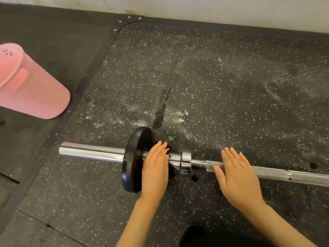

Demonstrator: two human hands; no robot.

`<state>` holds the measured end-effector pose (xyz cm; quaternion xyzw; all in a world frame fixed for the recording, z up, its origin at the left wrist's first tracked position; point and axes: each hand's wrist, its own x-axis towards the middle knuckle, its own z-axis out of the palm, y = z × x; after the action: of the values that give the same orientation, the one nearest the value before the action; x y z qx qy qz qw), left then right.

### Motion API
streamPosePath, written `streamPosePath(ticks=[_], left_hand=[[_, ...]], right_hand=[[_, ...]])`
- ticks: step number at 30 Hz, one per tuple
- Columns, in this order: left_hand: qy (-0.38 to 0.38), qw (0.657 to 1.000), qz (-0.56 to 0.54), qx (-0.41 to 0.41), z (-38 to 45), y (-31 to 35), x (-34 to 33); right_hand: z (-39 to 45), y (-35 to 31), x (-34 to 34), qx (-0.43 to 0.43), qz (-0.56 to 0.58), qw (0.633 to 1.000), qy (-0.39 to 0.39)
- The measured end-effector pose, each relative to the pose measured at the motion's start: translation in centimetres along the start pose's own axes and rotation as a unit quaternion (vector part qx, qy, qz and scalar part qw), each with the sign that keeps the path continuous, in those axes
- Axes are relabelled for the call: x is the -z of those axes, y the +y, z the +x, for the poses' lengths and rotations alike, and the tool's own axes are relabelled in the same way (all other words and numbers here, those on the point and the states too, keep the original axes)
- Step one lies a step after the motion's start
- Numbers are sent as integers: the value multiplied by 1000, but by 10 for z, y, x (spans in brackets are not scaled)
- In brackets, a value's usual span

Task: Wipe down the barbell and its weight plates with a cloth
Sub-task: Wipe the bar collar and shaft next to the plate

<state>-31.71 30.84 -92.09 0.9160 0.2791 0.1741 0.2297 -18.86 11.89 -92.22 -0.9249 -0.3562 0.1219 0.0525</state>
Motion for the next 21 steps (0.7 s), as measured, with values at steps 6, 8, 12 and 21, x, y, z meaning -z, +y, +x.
streamPosePath(ticks=[6, 8, 12, 21], left_hand=[[-36, 995, 59, -72, 3, 16, -3], [-71, 987, 101, -98, 7, 19, -4], [-126, 976, 151, -97, 9, 8, 1], [-88, 981, 172, 1, 8, 8, 2]], right_hand=[[9, -5, -1, 12, -8, 1000, -8], [9, -6, -1, 15, -26, 999, -15], [10, -4, 0, 18, -32, 999, -23], [12, -6, 2, 10, -40, 999, -30]])
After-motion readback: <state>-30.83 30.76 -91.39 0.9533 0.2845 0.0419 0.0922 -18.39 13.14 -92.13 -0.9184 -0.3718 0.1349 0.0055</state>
